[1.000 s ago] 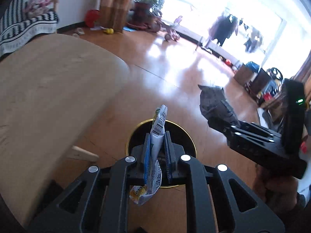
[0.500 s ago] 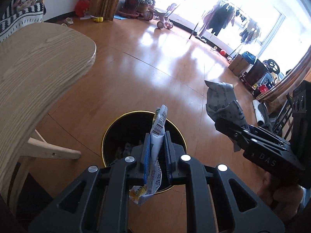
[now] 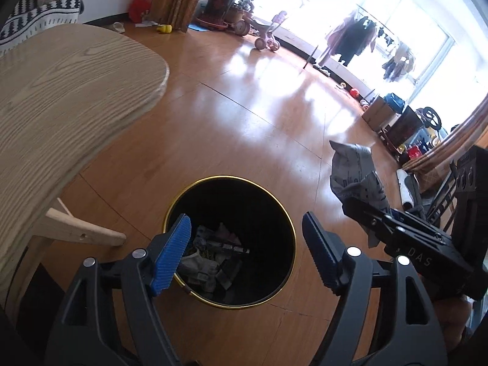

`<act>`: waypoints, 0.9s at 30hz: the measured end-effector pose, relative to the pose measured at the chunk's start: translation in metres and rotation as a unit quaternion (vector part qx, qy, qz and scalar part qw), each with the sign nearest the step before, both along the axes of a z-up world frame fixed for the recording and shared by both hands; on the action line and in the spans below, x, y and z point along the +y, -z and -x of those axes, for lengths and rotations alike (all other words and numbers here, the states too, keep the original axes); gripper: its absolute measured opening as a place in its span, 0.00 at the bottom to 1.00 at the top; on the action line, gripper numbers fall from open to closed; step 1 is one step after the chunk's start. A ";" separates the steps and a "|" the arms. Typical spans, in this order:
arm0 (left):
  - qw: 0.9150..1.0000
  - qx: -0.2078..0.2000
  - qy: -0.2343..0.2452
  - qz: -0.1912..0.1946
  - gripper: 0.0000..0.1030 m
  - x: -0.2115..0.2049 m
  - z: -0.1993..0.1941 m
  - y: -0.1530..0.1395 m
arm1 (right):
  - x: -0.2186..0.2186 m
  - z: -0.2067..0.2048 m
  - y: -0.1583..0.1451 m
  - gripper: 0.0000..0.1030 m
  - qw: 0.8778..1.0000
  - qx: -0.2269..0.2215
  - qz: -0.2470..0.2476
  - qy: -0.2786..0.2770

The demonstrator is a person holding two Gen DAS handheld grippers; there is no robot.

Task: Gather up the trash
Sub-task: 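Open both tools over the bin to drop the strip and newspaper, then grasp the clear plastic bag with the left tool from the table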

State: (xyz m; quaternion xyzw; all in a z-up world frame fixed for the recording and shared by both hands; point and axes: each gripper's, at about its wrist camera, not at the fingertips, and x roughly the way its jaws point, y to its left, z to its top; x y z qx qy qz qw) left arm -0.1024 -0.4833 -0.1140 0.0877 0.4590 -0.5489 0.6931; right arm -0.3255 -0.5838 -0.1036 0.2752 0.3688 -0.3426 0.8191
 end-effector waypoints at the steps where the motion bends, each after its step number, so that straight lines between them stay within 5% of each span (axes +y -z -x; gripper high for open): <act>1: 1.000 -0.001 -0.002 -0.001 0.71 0.001 -0.001 -0.001 | -0.001 -0.001 0.001 0.38 1.000 0.001 -0.002 -0.002; 10: 0.999 -0.029 -0.015 -0.003 0.76 0.007 0.001 -0.017 | 0.001 -0.010 -0.002 0.39 1.000 0.004 -0.001 -0.009; 15: 0.999 -0.038 -0.029 -0.007 0.81 0.016 -0.006 -0.023 | 0.000 -0.007 -0.008 0.68 1.000 -0.005 0.003 -0.001; 18: 0.998 -0.037 -0.041 -0.006 0.82 0.025 -0.015 -0.027 | 0.003 -0.010 -0.012 0.69 1.000 -0.004 0.008 -0.005; 22: 0.997 -0.046 -0.063 0.003 0.82 0.049 -0.033 -0.043 | 0.010 -0.021 -0.015 0.71 1.000 -0.004 0.011 -0.018; 27: 0.987 -0.071 -0.145 0.026 0.85 0.115 -0.088 -0.077 | 0.026 -0.057 -0.019 0.73 0.998 -0.008 0.013 -0.059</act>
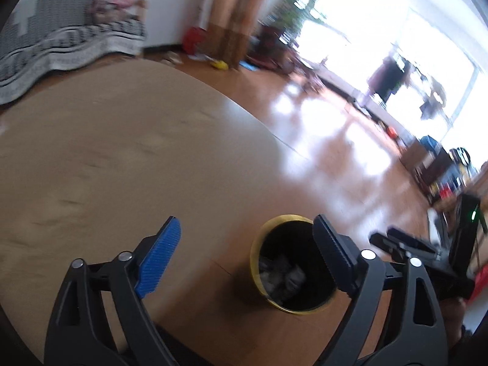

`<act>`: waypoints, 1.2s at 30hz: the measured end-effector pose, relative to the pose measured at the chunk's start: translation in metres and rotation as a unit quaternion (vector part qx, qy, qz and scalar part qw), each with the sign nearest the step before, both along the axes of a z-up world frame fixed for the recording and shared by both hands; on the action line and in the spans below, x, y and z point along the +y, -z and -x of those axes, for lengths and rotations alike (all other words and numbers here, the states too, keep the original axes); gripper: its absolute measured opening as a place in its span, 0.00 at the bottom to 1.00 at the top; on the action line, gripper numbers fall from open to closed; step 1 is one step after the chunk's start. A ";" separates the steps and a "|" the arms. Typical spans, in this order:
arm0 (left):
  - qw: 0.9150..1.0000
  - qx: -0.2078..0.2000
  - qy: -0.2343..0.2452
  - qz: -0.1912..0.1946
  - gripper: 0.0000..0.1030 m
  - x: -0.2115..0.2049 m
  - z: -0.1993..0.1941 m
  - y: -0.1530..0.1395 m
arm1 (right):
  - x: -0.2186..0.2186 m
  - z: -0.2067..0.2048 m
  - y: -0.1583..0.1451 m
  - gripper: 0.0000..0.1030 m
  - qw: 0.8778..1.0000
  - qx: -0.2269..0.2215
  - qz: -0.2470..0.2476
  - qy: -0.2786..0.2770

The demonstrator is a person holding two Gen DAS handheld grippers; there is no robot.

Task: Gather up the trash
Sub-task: 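Grasp the clear plastic bag with the left tool from the table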

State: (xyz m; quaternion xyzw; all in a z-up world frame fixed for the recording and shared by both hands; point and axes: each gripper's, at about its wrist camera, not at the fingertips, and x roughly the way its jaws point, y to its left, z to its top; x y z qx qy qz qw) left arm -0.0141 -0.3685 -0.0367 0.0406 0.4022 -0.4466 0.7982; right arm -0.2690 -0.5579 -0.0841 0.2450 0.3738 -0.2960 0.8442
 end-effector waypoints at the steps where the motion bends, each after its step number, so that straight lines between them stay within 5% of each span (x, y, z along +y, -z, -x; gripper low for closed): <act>1: 1.000 -0.006 -0.017 0.001 0.85 0.013 -0.012 -0.005 | 0.003 -0.009 -0.002 0.73 1.000 -0.001 0.001 -0.010; 7: 0.984 -0.059 -0.165 -0.037 0.90 0.125 -0.113 -0.027 | 0.038 -0.090 -0.014 0.74 0.996 -0.010 0.002 -0.088; 11: 0.950 -0.093 -0.284 -0.093 0.91 0.205 -0.199 -0.024 | 0.069 -0.146 -0.024 0.77 0.990 -0.016 0.009 -0.141; 16: 0.920 -0.089 -0.367 -0.104 0.91 0.253 -0.284 -0.014 | 0.108 -0.219 -0.032 0.77 0.980 -0.016 0.009 -0.198; 29: 0.922 -0.031 -0.355 -0.153 0.87 0.219 -0.371 0.048 | 0.190 -0.351 -0.046 0.77 0.953 -0.032 0.021 -0.301; 31: 0.926 -0.022 -0.349 -0.140 0.70 0.223 -0.373 0.048 | 0.205 -0.372 -0.051 0.77 0.946 -0.033 0.034 -0.319; 33: 0.929 -0.023 -0.344 -0.138 0.39 0.227 -0.372 0.048 | 0.219 -0.393 -0.056 0.77 0.940 -0.035 0.041 -0.337; 36: 0.934 -0.032 -0.324 -0.146 0.24 0.233 -0.364 0.049 | 0.236 -0.426 -0.061 0.77 0.932 -0.040 0.037 -0.359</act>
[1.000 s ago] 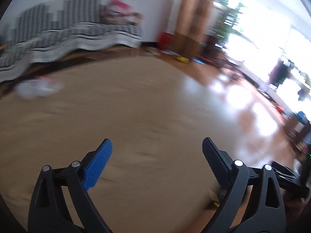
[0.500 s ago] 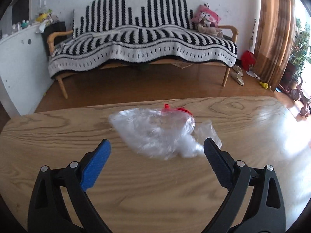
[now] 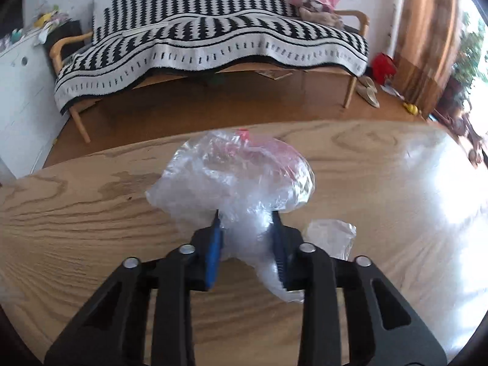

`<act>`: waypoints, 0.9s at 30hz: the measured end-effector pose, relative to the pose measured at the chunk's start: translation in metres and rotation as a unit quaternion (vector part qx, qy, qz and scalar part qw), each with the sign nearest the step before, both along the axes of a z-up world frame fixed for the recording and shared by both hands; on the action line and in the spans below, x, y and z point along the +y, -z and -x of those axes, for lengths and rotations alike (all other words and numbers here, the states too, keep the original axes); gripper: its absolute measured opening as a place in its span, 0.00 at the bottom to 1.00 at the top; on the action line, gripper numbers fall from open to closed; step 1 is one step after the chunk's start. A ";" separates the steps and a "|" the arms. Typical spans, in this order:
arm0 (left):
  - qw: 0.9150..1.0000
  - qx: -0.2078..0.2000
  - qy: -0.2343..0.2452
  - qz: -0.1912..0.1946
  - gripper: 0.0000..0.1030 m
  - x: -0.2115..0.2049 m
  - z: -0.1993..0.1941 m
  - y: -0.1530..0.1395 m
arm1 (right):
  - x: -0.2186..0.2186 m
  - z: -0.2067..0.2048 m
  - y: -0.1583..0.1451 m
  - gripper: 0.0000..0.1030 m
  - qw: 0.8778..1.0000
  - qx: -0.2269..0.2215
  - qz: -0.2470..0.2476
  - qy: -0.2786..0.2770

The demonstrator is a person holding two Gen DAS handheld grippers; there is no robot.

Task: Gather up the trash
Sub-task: 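Grasp the clear plastic bag with the left tool from the table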

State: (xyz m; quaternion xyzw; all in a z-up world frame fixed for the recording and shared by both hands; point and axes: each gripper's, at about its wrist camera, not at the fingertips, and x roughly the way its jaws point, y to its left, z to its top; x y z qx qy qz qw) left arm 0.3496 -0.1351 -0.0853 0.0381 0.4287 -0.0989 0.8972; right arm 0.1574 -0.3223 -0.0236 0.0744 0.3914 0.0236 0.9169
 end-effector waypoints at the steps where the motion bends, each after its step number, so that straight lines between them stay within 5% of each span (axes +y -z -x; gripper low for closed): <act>1: 1.000 0.001 0.001 0.001 0.23 0.008 0.007 -0.001 | 0.008 -0.013 0.000 0.77 1.000 0.000 -0.001 -0.008; 13: 0.999 0.018 -0.022 0.033 0.21 0.112 0.092 -0.018 | 0.101 -0.196 0.071 0.78 0.994 0.099 0.015 -0.052; 18: 1.000 0.005 -0.014 0.010 0.21 0.131 0.102 -0.017 | 0.132 -0.244 0.076 0.76 0.992 0.089 0.064 -0.057; 22: 0.999 0.008 -0.024 0.021 0.21 0.144 0.096 -0.015 | 0.138 -0.261 0.076 0.57 0.992 0.082 0.075 -0.060; 25: 0.999 0.006 -0.023 0.023 0.21 0.145 0.096 -0.016 | 0.136 -0.265 0.074 0.30 0.993 0.078 0.071 -0.059; 26: 0.999 0.006 -0.022 0.023 0.21 0.145 0.096 -0.016 | 0.137 -0.265 0.074 0.11 0.993 0.078 0.068 -0.062; 27: 1.000 0.005 -0.021 0.022 0.21 0.144 0.096 -0.017 | 0.135 -0.261 0.072 0.11 0.993 0.077 0.065 -0.062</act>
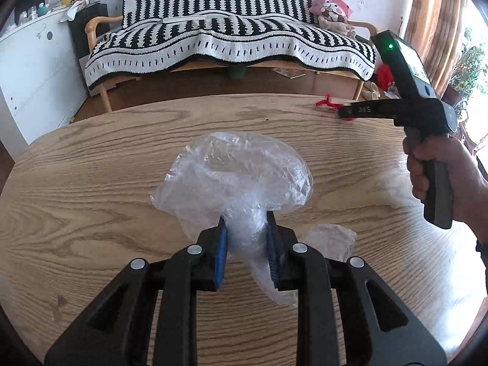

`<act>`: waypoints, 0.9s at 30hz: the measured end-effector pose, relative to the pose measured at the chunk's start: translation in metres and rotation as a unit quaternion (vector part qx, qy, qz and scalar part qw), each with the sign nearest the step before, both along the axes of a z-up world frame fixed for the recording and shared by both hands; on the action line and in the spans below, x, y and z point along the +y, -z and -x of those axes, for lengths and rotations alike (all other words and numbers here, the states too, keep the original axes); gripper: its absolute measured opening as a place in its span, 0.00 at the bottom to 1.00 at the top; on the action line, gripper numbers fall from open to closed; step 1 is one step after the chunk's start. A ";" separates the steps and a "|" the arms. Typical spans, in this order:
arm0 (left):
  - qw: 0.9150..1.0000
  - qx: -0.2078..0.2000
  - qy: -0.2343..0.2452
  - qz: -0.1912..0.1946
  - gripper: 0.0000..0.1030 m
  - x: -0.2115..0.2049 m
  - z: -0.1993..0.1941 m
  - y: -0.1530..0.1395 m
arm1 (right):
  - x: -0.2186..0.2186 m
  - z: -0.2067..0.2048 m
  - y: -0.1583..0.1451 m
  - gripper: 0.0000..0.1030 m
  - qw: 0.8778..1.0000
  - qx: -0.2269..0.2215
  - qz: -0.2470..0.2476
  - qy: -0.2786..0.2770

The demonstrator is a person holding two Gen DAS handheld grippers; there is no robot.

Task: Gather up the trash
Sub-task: 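Grasp the clear plastic bag with the left tool from the table, then grasp the red ribbon with the right tool while the left tool holds the bag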

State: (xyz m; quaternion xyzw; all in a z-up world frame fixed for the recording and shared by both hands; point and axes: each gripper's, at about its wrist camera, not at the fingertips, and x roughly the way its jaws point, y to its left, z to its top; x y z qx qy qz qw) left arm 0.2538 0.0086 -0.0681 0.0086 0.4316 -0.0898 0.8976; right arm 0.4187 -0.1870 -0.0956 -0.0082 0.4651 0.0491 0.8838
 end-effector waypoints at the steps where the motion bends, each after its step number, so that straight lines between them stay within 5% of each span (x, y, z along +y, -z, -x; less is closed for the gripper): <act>1: 1.000 -0.001 0.000 -0.001 0.21 0.000 0.000 -0.001 | -0.001 0.005 -0.002 0.11 1.000 -0.005 0.002 0.003; 8: 1.000 0.001 -0.006 0.008 0.21 -0.005 0.017 -0.014 | -0.019 0.079 -0.041 0.11 0.999 -0.034 -0.007 -0.005; 15: 0.999 -0.008 0.034 0.008 0.21 -0.046 0.070 -0.033 | -0.060 0.222 -0.081 0.11 0.998 -0.068 -0.016 0.009; 19: 0.997 -0.022 0.071 0.002 0.21 -0.077 0.110 -0.039 | -0.092 0.311 -0.088 0.11 0.993 -0.100 0.019 0.054; 27: 0.984 -0.035 0.173 0.000 0.21 -0.159 0.193 -0.041 | -0.164 0.462 -0.083 0.11 0.981 -0.108 0.007 0.158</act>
